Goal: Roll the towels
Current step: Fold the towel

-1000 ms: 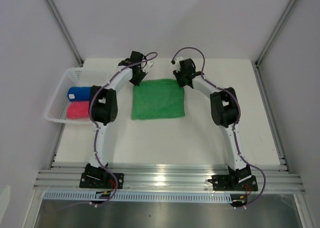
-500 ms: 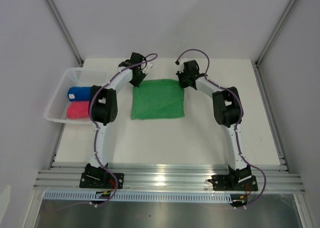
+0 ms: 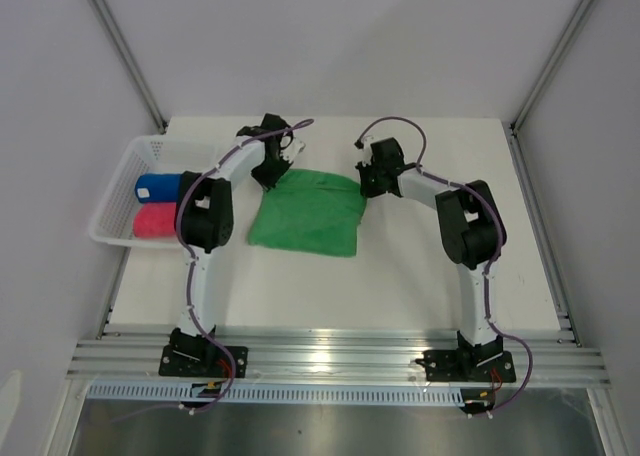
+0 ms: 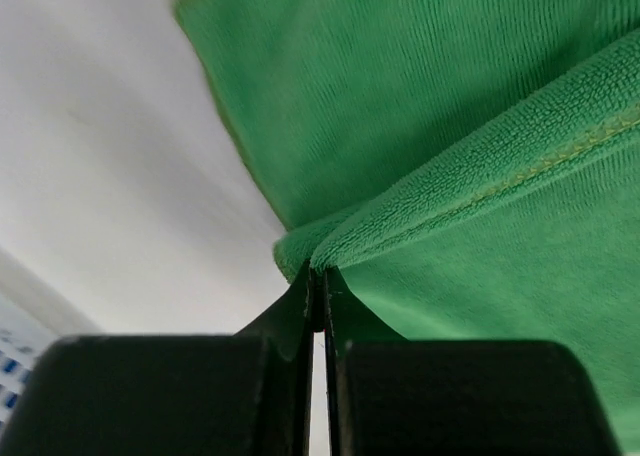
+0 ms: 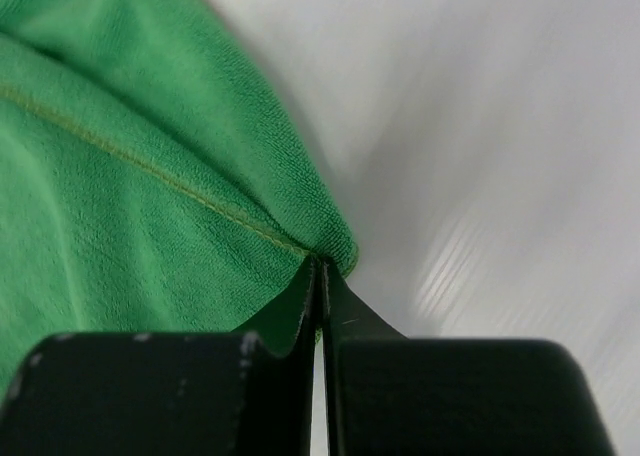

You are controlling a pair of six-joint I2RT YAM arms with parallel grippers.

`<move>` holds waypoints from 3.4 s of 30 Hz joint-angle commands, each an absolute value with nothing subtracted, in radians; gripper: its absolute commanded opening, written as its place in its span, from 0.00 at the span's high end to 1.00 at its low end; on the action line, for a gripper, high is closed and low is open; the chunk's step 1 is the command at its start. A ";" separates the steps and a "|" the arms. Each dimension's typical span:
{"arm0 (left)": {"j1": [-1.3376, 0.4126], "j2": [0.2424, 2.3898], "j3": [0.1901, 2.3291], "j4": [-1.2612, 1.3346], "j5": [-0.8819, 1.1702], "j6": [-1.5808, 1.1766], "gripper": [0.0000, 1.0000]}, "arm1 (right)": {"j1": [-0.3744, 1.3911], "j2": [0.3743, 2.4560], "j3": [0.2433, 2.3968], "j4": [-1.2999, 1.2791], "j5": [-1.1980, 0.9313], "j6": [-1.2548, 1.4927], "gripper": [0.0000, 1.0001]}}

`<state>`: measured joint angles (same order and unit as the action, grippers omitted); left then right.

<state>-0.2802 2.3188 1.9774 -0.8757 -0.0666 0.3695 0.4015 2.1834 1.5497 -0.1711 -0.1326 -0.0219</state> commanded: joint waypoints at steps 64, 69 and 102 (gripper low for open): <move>-0.284 1.910 1.759 -0.937 -0.008 0.345 0.99 | 0.462 1.859 1.401 -0.219 -0.152 -0.132 1.00; -0.284 1.924 1.816 -1.012 0.023 0.370 0.99 | 0.451 1.842 1.422 -0.231 -0.184 -0.143 1.00; -0.282 1.371 2.620 -1.287 0.239 0.419 0.99 | 0.563 1.127 1.887 -0.387 -0.367 -0.308 1.00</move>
